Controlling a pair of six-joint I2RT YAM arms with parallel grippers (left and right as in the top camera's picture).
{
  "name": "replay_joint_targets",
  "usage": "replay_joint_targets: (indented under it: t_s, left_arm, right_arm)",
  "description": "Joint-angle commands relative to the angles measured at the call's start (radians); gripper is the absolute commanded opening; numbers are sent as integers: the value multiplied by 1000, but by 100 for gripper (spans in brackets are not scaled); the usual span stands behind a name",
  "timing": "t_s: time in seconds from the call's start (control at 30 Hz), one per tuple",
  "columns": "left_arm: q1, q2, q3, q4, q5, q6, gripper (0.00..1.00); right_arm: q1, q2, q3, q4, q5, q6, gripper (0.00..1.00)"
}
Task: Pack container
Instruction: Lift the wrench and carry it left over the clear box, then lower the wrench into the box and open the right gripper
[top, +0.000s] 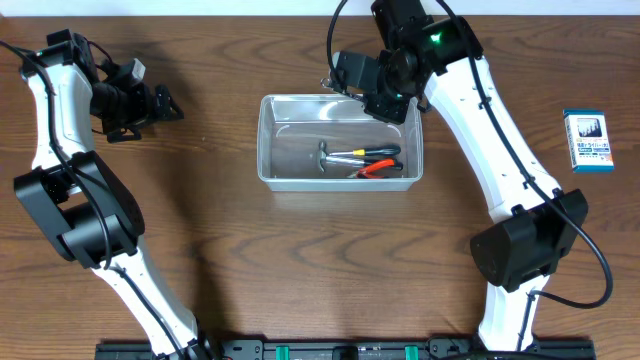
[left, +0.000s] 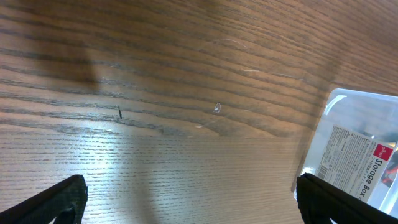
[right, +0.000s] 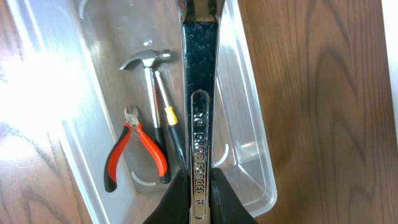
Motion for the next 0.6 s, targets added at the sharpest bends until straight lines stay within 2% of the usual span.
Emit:
replay_joint_targets:
  t_s: [0.0,0.4,0.57]
  left_arm:
    - [2,-30,20,-2,-5,2,98]
    - [2,-30,20,-2,-5,2,98]
    - [2,-30,20,-2,-5,2,98]
  right_arm:
    - [13,-6,0,-2,-55,-45,1]
    - [11,-5,-187,75,-65,-72,2]
    - [11,0,-241,98,-66,-71,8]
